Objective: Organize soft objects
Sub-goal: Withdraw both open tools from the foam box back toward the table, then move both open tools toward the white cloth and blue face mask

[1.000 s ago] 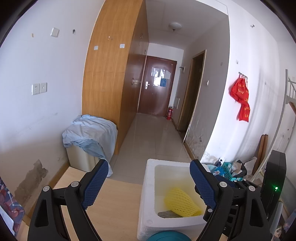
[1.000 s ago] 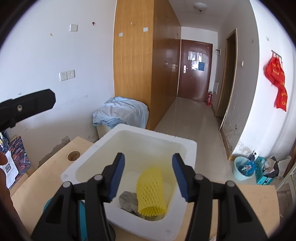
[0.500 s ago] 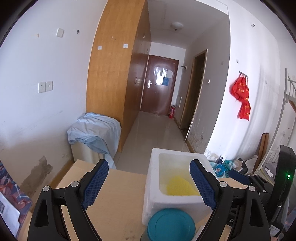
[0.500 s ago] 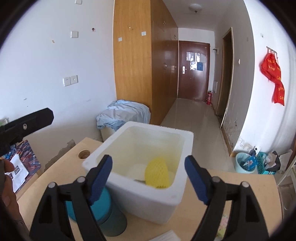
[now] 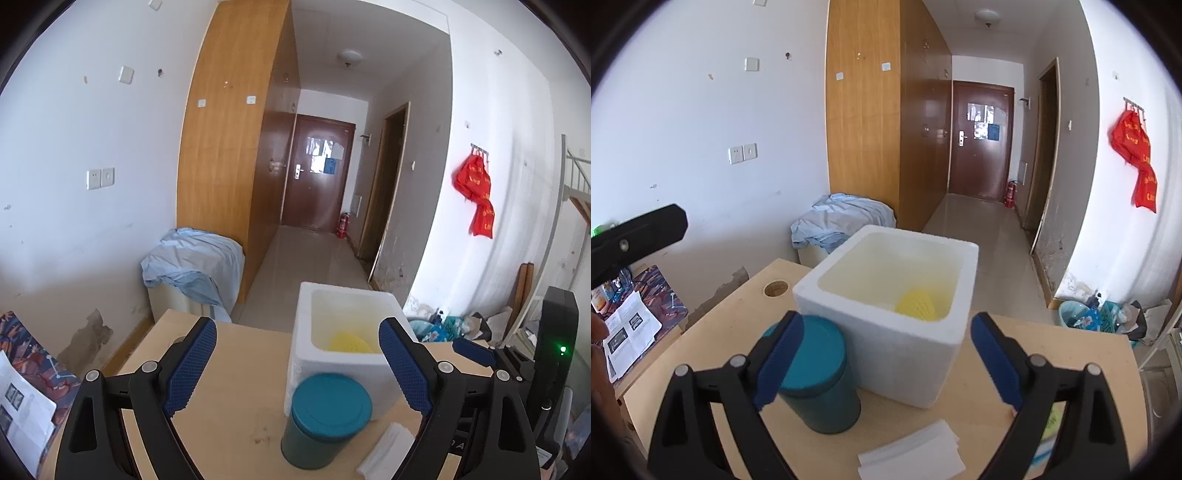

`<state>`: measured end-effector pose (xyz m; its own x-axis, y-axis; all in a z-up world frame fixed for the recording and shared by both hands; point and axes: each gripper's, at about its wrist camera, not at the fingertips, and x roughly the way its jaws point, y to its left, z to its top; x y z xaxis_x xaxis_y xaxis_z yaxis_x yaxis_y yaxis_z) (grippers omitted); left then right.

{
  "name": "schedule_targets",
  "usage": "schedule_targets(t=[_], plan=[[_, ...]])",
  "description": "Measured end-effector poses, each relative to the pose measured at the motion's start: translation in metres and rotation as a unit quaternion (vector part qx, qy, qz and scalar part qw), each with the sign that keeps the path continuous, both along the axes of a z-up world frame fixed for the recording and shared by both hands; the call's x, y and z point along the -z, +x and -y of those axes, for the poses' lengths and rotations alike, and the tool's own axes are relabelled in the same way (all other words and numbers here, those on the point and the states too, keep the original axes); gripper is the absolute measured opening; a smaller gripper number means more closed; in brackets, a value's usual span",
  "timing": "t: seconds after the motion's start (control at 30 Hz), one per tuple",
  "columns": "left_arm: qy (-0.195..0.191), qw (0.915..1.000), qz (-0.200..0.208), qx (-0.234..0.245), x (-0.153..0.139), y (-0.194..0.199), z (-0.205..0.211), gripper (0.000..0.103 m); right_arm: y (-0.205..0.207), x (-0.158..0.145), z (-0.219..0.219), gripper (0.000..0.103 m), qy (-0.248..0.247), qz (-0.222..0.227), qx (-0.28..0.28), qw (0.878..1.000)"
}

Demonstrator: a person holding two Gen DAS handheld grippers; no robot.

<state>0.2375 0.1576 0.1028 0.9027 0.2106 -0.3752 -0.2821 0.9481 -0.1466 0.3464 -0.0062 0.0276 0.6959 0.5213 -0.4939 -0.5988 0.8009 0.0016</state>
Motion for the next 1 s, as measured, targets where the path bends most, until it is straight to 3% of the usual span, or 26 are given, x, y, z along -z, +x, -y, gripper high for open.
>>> schedule_targets(t=[0.33,1.0], plan=[[0.009,0.9997,-0.005,0.020,0.006,-0.044,0.033,0.090,-0.045,0.001,0.033,0.094,0.017,0.002,0.013,1.000],[0.003,0.9970,-0.028,0.072,0.055,-0.127,0.086,0.090,-0.128,0.023,0.092,0.095,0.038,-0.003,0.047,0.998]])
